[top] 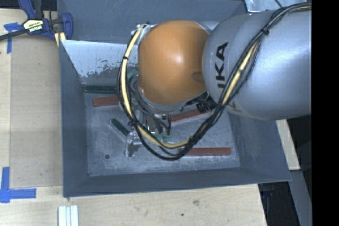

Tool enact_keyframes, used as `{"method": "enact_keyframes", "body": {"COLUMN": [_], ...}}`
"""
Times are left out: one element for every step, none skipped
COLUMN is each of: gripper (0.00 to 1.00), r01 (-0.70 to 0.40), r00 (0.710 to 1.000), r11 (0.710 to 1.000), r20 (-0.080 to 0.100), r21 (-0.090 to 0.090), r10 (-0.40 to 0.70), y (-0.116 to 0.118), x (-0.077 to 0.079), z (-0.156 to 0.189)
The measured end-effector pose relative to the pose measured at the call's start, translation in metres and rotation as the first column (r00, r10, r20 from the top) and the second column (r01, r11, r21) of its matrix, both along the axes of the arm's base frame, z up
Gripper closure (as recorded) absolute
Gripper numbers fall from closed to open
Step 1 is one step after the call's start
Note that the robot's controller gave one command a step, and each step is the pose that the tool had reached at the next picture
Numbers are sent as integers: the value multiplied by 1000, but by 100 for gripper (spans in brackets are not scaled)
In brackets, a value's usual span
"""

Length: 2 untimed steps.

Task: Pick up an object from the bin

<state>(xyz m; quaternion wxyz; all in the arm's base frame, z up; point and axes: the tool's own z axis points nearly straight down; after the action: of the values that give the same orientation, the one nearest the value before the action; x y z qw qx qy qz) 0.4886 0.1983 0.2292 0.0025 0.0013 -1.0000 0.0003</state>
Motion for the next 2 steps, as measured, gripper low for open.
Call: {"method": "enact_keyframes", "body": {"gripper": [0,0], "r01": [3,81], "r00": [1000,997], "r11": [1000,997], "r20": [7,12], "r21": [2,4], "r10": [-3,-81], "y": [-1,-1], "x": [2,14], "z": [4,-32]}}
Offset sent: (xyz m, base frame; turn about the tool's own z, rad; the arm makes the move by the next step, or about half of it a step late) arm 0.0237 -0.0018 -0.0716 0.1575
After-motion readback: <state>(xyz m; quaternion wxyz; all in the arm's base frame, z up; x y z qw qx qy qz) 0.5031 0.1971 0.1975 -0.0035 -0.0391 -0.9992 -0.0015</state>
